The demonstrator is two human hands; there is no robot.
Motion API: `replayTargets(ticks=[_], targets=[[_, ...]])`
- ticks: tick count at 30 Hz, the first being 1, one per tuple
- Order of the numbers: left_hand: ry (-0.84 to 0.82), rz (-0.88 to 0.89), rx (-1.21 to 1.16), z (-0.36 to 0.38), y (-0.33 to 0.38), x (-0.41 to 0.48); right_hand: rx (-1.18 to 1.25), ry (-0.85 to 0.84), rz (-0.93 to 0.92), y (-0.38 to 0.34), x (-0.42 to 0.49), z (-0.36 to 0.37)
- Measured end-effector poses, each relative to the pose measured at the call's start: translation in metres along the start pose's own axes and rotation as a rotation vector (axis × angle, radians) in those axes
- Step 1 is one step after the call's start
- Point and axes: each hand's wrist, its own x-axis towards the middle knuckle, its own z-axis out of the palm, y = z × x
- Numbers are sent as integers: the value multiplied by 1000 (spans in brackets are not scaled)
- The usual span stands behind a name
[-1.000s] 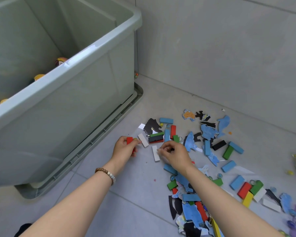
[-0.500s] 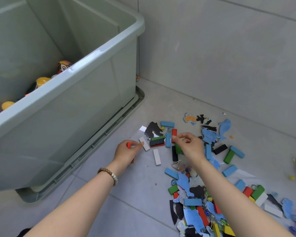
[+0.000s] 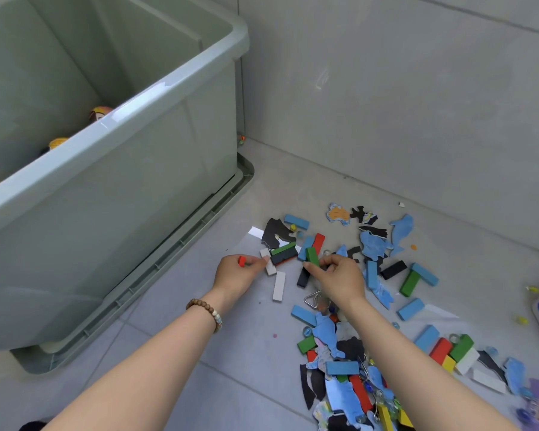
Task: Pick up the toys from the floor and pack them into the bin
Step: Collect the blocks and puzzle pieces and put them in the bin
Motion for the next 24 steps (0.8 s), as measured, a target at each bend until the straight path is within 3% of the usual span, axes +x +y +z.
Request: replayTargets(ticks=[3,8,15,24], targets=[[-8,2,-4,-2,-4,4,3,30,-99,-9,-2,-2],[-22,14,-15,-2,-6,7,-45,-58,-164,-35,-1,16],[-25,31,-23,0,-3,6,46,-13,-29,-34,19,18],[-51,-8,-79,10,9,2,197,-120,70,-31,8,40]])
